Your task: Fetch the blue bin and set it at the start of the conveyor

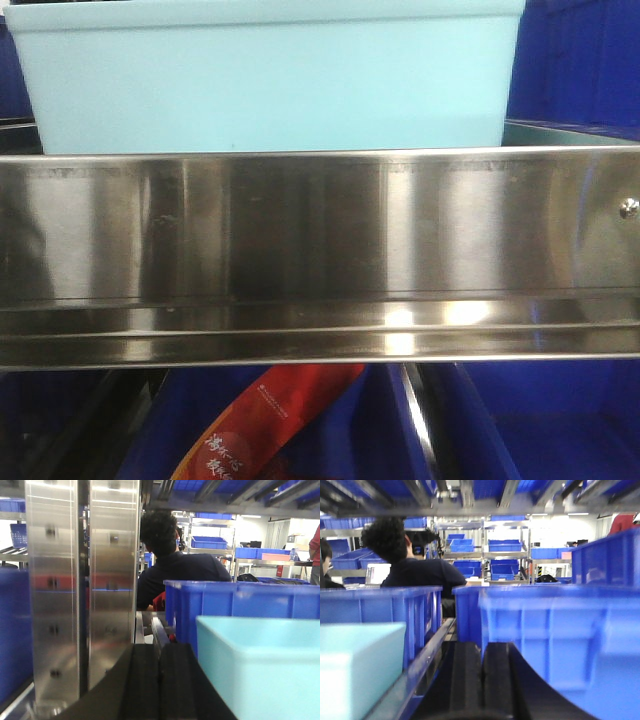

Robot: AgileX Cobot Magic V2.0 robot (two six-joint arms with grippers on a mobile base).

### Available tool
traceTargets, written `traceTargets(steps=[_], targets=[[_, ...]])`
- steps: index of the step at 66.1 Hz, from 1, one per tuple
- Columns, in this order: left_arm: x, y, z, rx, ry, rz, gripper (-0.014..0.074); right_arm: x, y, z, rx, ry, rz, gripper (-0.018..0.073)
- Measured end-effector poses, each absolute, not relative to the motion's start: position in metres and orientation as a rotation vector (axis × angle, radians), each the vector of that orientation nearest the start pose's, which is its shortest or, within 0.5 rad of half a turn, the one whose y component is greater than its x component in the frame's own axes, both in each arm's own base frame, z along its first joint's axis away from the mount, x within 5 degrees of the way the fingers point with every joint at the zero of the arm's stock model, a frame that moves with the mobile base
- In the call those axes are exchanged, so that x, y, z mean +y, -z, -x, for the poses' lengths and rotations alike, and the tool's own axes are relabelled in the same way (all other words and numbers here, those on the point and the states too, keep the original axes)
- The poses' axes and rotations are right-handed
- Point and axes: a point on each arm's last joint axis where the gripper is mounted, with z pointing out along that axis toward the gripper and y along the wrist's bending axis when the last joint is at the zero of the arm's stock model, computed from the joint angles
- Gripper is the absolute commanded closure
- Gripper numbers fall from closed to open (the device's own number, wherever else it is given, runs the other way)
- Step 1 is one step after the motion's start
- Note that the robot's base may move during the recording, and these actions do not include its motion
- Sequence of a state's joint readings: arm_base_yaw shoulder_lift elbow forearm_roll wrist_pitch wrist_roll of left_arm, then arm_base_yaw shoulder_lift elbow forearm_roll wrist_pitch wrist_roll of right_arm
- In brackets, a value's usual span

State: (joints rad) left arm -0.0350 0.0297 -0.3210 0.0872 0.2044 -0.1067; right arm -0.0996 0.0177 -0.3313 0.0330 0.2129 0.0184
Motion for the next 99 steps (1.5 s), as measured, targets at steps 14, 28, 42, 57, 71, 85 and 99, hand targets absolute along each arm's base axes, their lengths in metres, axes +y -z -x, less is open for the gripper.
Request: traceTargets(steps=[14, 28, 42, 57, 71, 85, 99], targets=[[0.001, -0.348, -0.044, 1.557, 0.053, 0.033, 0.0708, -0.003, -0.341, -0.037, 1.474, 0.029, -0.103, 0.0726], [-0.001, -0.382, -0.080, 1.730, 0.064, 0.048, 0.0708, -0.004, -0.371, -0.065, 1.674, 0.004, -0.120, 0.0726], [-0.003, -0.391, -0.114, 1.744, 0.071, 0.048, 0.0708, -0.006, -0.399, -0.096, 1.746, -0.020, -0.131, 0.0726], [-0.004, -0.390, -0.124, 1.748, 0.091, 0.057, 0.0708, -0.006, -0.403, -0.109, 1.734, -0.049, -0.145, 0.0726], [-0.008, -0.395, -0.143, 1.772, 0.169, 0.091, 0.0708, -0.001, -0.411, -0.125, 1.682, -0.168, -0.161, 0.0726], [-0.031, -0.414, -0.183, 1.833, 0.248, -0.011, 0.0708, 0.030, -0.410, -0.163, 1.829, -0.325, 0.000, 0.0726], [-0.057, -0.414, -0.237, 1.967, 0.262, -0.087, 0.0708, 0.067, -0.401, -0.222, 1.986, -0.399, 0.115, 0.0710]])
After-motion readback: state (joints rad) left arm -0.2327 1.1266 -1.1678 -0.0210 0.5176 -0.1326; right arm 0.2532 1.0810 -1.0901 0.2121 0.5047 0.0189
